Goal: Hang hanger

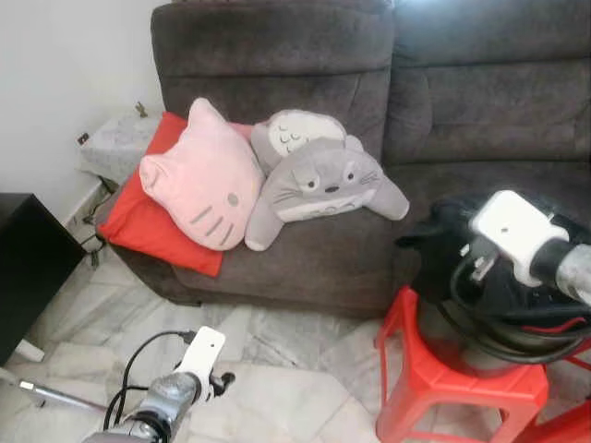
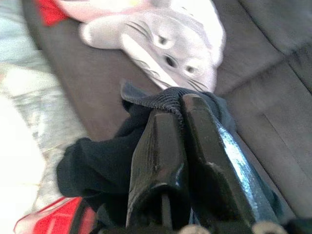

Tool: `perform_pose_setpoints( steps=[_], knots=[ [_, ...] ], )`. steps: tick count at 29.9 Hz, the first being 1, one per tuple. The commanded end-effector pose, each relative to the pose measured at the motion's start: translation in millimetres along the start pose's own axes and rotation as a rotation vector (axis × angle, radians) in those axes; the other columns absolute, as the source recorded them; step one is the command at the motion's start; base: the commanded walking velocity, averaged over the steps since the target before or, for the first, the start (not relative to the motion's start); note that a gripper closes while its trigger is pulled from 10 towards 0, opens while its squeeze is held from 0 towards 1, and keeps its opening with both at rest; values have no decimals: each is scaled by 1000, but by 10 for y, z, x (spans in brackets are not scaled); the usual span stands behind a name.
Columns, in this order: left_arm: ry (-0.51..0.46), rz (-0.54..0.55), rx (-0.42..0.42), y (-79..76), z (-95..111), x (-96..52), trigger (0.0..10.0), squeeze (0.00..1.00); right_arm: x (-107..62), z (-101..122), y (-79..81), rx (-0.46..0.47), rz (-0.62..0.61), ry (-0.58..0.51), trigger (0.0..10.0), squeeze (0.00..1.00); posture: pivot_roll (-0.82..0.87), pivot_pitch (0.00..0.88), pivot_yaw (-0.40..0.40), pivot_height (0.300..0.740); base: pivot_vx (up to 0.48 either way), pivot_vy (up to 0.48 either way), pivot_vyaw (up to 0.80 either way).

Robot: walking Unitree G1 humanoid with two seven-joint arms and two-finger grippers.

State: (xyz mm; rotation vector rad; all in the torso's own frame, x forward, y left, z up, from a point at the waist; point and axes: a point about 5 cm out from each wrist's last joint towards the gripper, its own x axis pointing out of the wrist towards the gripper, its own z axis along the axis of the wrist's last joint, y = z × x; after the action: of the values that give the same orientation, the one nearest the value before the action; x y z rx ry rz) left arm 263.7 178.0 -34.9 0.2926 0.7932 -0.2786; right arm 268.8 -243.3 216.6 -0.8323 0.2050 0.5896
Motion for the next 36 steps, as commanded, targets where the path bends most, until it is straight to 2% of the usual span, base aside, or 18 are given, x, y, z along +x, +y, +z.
perform_pose_setpoints(
  steps=[1, 11, 13, 14, 15, 20, 26, 31, 35, 36],
  knots=[
    [21, 9, 18, 43, -39, -13, 10000, 0, -33, 115, 47, -41, 53, -54, 0, 0, -275, 0, 136, 740, 0, 0, 0],
    [21, 9, 20, 44, -38, -13, 10000, 0, -183, 163, 26, -26, 62, -99, 0, 0, -278, 0, 140, 740, 0, 0, 0],
    [21, 9, 21, 46, -37, -13, 10000, 0, -231, 112, -58, -51, 3, -47, 0, 0, -280, 0, 142, 740, 0, 0, 0],
    [21, 9, 22, 48, -37, -14, 10000, 0, -272, 5, -155, -73, -69, 37, 0, 0, -280, 0, 142, 740, 0, 0, 0],
    [21, 9, 23, 48, -37, -14, 10000, 0, -284, -31, -181, -75, -88, 63, 0, 0, -280, 0, 142, 740, 0, 0, 0],
    [22, 9, 26, 53, -35, -15, 10000, 0, -336, -192, -203, -127, -112, 193, 0, 0, -283, 0, 145, 740, 0, 0, 0],
    [22, 10, 27, 55, -35, -15, 10000, 0, -305, -248, -81, -131, -37, 231, 0, 0, -283, 0, 145, 740, 0, 0, 0],
    [22, 10, 27, 55, -35, -15, 10000, 0, -336, -323, -115, -166, -46, 282, 0, 0, -283, 0, 145, 740, 0, 0, 0],
    [23, 9, 28, 55, -36, -15, 10000, 0, -342, -303, -279, -211, -168, 280, 0, 0, -283, 0, 145, 740, 0, 0, 0],
    [23, 9, 28, 55, -36, -15, 10000, 0, -342, -307, -354, -216, -231, 288, 0, 0, -283, 0, 145, 740, 0, 0, 0]
  ],
)
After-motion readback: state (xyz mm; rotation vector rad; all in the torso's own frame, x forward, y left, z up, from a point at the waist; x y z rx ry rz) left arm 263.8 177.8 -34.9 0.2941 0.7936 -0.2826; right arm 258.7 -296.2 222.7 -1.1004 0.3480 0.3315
